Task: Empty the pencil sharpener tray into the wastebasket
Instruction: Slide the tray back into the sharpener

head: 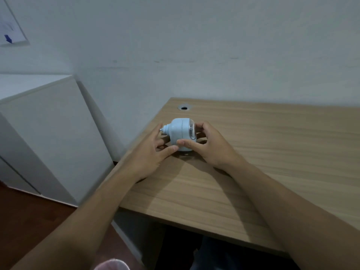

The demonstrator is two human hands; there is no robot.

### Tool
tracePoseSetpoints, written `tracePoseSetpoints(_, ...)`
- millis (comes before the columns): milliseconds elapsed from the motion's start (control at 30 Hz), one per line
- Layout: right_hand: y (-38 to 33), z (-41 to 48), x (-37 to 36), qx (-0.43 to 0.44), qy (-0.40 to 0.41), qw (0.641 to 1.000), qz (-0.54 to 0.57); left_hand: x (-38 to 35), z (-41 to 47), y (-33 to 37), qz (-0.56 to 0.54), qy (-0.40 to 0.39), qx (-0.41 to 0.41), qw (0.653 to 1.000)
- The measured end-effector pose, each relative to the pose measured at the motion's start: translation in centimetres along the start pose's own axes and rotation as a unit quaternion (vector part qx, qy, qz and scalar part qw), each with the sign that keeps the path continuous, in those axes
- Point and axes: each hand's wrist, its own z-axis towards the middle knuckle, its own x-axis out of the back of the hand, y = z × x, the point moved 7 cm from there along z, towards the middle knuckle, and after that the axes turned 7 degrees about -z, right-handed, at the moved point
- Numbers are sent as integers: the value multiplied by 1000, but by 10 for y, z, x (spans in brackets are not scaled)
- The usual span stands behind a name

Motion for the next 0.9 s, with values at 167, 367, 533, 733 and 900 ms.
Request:
tracePoseSetpoints(167, 10, 11, 33, 12, 64, 998, -22, -32, 28, 23, 16, 57, -42, 997)
tracePoseSetpoints(367, 44, 27, 87, 7, 103, 993, -61, -83, 75, 45, 36, 32, -59, 997)
tracePoseSetpoints(533, 78, 47, 125, -4, 122, 989, -82, -112, 126, 45, 20, 3, -75, 997)
tracePoseSetpoints(733, 107, 83, 147, -19, 141, 987, -77, -125, 182, 40, 88, 34, -101, 990)
tracePoseSetpoints(900, 125, 111, 158, -26, 159, 983, -90, -139, 223, 33, 101, 38, -110, 988)
